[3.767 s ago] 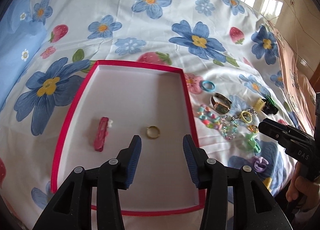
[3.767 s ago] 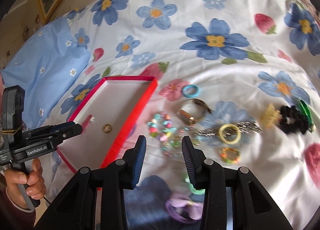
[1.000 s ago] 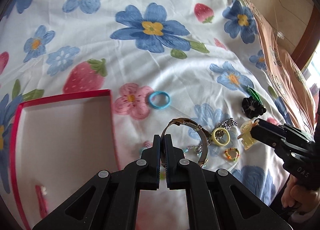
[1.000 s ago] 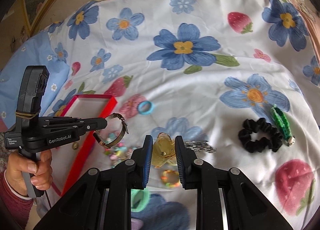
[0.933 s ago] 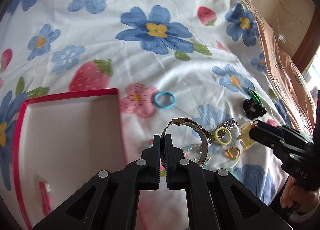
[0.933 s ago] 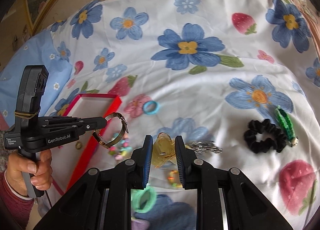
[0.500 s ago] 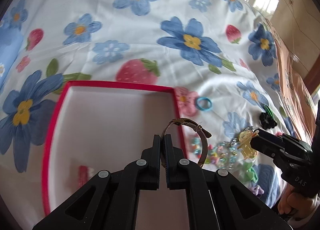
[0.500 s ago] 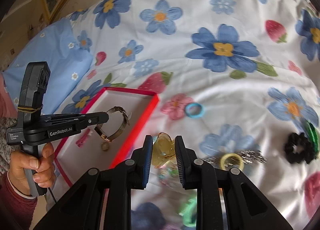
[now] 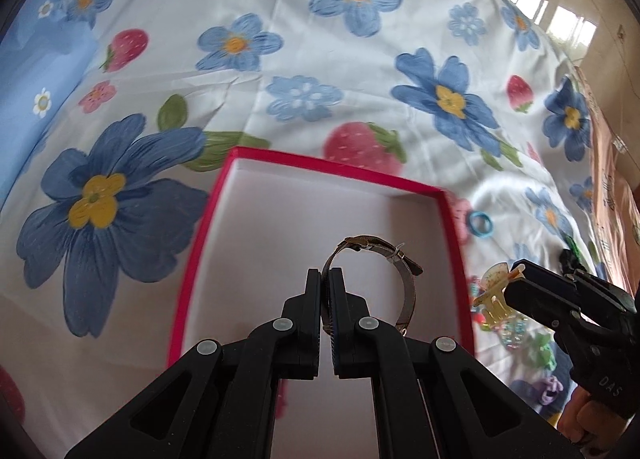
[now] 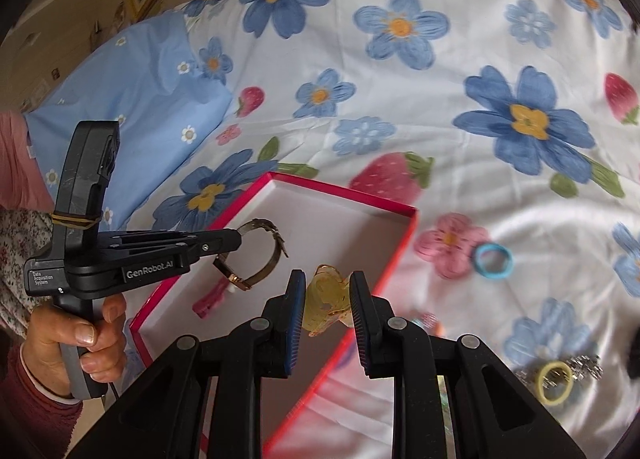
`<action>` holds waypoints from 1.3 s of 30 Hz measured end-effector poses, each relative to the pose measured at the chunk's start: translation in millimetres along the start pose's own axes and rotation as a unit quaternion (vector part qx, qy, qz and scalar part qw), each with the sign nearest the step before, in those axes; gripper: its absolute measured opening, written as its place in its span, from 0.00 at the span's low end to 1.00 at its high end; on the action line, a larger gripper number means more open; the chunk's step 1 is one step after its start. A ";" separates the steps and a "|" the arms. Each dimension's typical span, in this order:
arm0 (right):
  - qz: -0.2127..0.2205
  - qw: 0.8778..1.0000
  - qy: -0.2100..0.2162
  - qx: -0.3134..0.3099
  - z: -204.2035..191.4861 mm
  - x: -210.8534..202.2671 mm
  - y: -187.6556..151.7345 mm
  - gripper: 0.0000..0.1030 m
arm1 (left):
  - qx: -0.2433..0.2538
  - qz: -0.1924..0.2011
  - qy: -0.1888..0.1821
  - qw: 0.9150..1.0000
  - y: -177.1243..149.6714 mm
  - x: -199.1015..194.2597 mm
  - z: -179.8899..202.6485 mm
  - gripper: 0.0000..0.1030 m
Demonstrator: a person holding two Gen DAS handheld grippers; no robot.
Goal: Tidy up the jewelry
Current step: 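Carry watch and claw clip into the red box and open both tools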
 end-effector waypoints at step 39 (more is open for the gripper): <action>-0.055 0.998 0.000 -0.038 -15.4 79.3 -8.2 0.26 | -0.016 -0.016 0.056 0.998 16.6 52.3 -25.9 0.13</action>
Point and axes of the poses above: each gripper's, at about its wrist camera, not at the fingertips, and x roughly the way its jaws point, z to its right, y to its top, the point moved 9 cm from there along x, roughly the way its jaws point, and after that the axes turned 15 degrees about -x, right-handed, at the moved point
